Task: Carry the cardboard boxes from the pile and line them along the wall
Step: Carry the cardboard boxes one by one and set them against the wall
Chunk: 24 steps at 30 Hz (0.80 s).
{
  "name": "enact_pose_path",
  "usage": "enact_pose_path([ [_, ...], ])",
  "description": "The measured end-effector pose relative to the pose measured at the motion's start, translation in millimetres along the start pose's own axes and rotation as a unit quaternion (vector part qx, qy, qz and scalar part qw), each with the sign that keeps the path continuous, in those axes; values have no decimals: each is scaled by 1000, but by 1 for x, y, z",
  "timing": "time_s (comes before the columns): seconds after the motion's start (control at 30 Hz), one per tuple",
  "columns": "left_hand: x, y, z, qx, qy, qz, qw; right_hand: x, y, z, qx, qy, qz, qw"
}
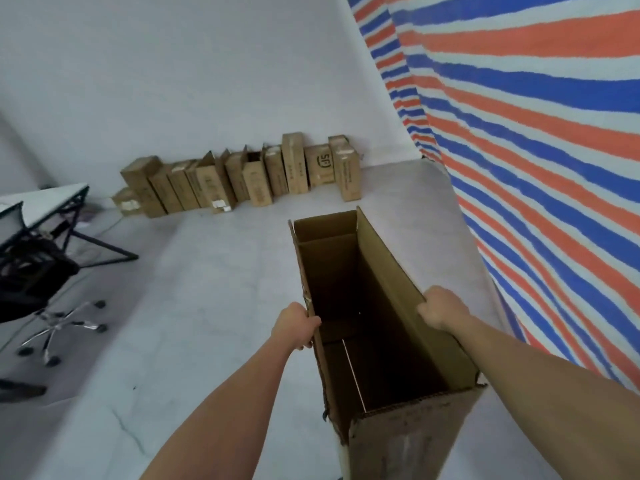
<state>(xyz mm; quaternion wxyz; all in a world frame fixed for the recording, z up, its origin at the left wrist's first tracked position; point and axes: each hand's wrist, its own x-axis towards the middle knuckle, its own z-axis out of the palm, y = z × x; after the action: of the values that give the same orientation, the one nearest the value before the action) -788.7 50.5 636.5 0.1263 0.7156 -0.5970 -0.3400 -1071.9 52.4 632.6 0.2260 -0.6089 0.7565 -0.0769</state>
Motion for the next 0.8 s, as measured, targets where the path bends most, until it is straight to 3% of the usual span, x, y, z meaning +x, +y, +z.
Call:
enact_pose_path([
  [0.2,160,23,-71,2,8,-8,1000,155,-77,-16,18,-8,11,1000],
  [0.63,472,87,-150,8,127,-26,991,467,-169,-37,76,-19,24,997],
  [0.8,605,116,-189,33,130,-30,990,608,-208,-61,107,-94,13,990],
])
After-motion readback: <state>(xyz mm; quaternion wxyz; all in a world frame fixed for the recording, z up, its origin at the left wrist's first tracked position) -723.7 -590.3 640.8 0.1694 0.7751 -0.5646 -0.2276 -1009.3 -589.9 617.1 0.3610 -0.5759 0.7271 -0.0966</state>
